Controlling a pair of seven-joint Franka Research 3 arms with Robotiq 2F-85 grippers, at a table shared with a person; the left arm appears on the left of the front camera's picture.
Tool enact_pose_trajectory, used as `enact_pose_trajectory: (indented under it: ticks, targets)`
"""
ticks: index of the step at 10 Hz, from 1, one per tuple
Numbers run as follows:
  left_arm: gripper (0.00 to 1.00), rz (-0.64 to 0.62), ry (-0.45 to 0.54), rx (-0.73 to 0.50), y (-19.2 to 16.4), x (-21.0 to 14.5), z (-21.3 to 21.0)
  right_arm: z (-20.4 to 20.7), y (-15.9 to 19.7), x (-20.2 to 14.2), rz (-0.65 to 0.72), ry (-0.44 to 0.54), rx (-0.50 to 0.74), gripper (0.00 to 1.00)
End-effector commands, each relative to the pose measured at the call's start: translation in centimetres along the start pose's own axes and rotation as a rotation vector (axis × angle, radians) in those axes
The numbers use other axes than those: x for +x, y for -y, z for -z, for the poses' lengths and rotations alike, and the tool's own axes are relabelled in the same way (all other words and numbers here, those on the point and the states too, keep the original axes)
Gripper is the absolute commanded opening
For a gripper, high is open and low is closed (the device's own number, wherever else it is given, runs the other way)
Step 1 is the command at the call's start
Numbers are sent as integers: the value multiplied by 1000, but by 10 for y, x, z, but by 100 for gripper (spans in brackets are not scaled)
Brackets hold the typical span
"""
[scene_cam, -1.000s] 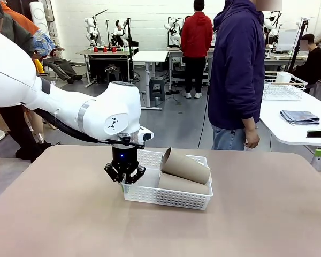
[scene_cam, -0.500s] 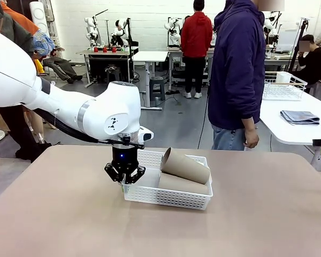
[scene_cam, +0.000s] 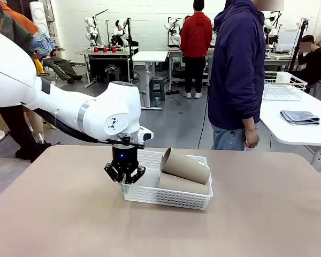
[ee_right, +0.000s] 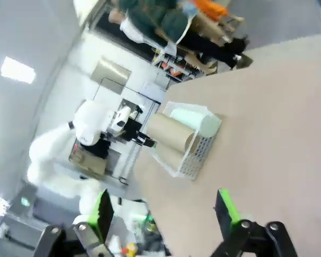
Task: Clean and organize the cups into the basket.
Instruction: Move the Organizing basket back to the left side of the table.
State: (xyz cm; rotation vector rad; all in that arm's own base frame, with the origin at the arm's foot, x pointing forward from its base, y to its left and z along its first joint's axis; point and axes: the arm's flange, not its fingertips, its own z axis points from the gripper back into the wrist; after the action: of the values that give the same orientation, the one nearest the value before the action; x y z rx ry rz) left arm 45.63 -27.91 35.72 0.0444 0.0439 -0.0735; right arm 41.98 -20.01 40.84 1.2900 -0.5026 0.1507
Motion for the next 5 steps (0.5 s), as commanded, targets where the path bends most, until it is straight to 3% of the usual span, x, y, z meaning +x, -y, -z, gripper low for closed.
enact_pose_trajectory:
  ticks: [1,3,5]
  targets:
    - [0,2,0,1,2,-1,-1,-10,-4,0,130,22,-22,100]
    - [0,2,0,1,2,-1,-1,-19,3,-8,140,32,-58,100]
    - [0,2,0,1,2,-1,-1,-33,5,-23,193,-62,-73,100]
